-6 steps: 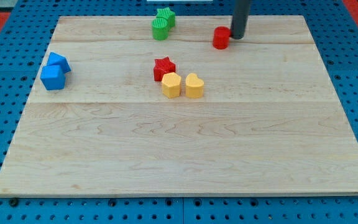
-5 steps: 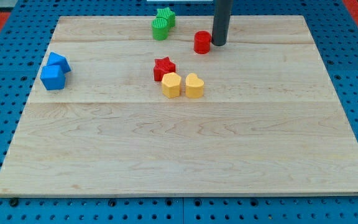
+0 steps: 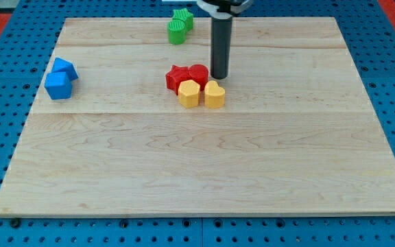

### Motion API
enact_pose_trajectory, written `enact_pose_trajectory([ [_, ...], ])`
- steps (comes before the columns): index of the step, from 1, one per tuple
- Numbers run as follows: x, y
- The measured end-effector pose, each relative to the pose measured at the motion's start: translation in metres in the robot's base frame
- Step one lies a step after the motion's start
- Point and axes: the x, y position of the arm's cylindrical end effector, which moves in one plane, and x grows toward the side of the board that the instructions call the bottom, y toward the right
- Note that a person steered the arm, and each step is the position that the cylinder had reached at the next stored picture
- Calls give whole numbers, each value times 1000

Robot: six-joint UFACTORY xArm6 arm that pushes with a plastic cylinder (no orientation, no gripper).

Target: Move the green star towards top left

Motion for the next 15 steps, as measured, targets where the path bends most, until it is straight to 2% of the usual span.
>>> enact_pose_trajectory([
  [1,-50,20],
  [3,-136,-19],
  [4,-157,-32],
  [5,-159,-48],
  [6,-156,-88],
  [8,-121,-193],
  [9,-112,-224],
  [10,-160,-223],
  [11,-160,-222],
  [12,-143,-217],
  [13,-106,-259],
  [14,-109,-351],
  [15,-125,-353],
])
